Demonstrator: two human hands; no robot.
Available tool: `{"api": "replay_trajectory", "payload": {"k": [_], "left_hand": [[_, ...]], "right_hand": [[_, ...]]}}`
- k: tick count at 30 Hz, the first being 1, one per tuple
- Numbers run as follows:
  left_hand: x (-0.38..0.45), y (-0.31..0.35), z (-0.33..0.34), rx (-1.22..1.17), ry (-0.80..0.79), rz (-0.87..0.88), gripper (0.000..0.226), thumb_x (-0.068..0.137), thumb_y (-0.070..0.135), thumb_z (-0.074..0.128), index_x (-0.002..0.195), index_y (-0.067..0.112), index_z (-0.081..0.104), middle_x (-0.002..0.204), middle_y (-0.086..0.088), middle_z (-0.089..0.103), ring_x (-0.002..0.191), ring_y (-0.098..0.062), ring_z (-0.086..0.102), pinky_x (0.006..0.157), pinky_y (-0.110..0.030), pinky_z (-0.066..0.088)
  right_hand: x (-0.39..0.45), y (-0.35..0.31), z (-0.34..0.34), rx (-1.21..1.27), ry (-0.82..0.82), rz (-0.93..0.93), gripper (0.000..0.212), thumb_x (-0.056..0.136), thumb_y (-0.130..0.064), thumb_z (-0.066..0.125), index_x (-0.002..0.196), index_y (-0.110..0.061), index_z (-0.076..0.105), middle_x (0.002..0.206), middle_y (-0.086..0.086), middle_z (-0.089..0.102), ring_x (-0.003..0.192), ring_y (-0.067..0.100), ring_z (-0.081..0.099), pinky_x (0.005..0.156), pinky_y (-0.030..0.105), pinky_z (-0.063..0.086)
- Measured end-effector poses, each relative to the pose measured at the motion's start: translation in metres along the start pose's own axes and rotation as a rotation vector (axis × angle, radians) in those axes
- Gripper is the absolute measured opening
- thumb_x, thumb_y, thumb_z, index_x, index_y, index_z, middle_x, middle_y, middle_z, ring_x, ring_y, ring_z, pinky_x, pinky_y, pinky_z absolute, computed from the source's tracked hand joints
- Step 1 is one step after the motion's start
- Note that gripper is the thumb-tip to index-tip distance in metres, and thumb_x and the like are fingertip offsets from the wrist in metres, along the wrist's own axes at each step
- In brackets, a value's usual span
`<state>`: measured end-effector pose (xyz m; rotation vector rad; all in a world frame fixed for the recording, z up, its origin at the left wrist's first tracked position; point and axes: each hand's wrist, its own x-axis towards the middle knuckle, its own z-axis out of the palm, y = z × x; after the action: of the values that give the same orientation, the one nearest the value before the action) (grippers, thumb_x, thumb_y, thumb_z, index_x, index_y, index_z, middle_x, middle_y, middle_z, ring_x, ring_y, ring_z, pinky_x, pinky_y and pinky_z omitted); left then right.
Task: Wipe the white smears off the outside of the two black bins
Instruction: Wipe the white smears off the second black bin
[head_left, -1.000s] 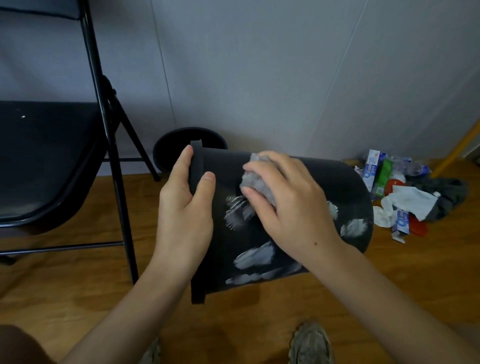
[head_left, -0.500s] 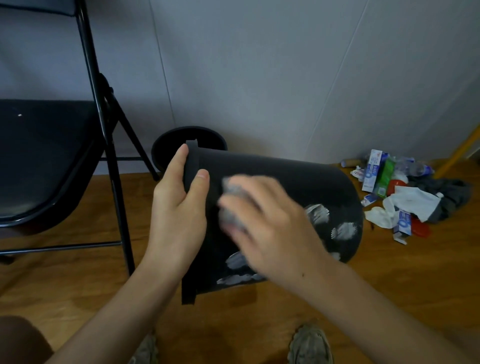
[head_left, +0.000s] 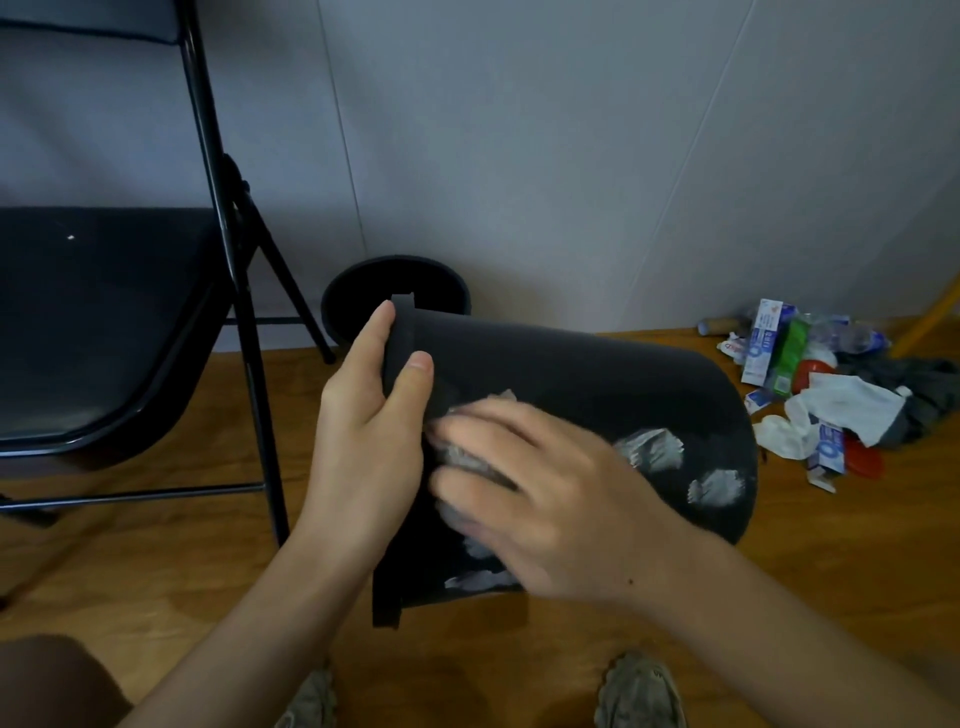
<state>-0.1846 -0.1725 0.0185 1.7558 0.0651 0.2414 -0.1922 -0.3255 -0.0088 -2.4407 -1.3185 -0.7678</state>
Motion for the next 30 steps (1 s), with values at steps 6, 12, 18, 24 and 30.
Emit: {"api": "replay_trajectory", "payload": {"k": [6,12,18,24,30], "left_hand": [[0.000,0.004,0.001,-0.028,-0.037,0.010,0.052,0.099,0.018,0.045,0.148,0.024,0.029,0.109,0.028,0.053,0.105,0.017,0.051,0.084,-0.004,0.045],[0.001,0.005,-0.003,-0.031,-0.021,-0.004,0.051,0.099,0.013,0.044,0.148,0.020,0.030,0.099,0.033,0.048,0.087,0.030,0.049,0.068,0.004,0.039],[0.002,0.005,0.000,-0.003,-0.017,0.015,0.054,0.099,0.018,0.044,0.150,0.022,0.026,0.114,0.023,0.055,0.109,0.009,0.054,0.092,-0.016,0.049],[0.006,0.005,-0.006,-0.006,-0.007,-0.011,0.051,0.100,0.014,0.044,0.148,0.018,0.030,0.107,0.031,0.045,0.085,0.034,0.044,0.070,0.007,0.036],[0.000,0.001,-0.004,0.010,-0.047,0.016,0.054,0.099,0.017,0.045,0.150,0.021,0.027,0.131,0.012,0.054,0.115,0.006,0.052,0.096,-0.016,0.046]], "right_hand": [[0.018,0.011,-0.004,-0.009,0.108,0.364,0.027,0.091,-0.025,0.054,0.111,-0.009,0.064,0.119,0.012,0.059,0.111,0.024,0.054,0.085,0.025,0.049],[0.005,-0.004,-0.002,-0.015,0.005,-0.001,0.017,0.097,-0.016,0.055,0.101,-0.007,0.070,0.116,0.015,0.064,0.110,0.030,0.056,0.094,0.031,0.047],[0.022,0.017,-0.006,-0.001,0.067,0.411,0.027,0.092,-0.025,0.053,0.110,-0.010,0.064,0.119,0.008,0.060,0.107,0.022,0.056,0.080,0.030,0.053],[0.010,-0.009,0.002,0.003,0.010,-0.051,0.016,0.097,-0.013,0.055,0.098,-0.007,0.070,0.113,0.015,0.066,0.110,0.030,0.057,0.098,0.033,0.045],[0.029,0.014,-0.006,0.039,0.059,0.378,0.025,0.092,-0.024,0.056,0.111,-0.011,0.065,0.119,0.006,0.061,0.109,0.020,0.056,0.083,0.029,0.052]]}}
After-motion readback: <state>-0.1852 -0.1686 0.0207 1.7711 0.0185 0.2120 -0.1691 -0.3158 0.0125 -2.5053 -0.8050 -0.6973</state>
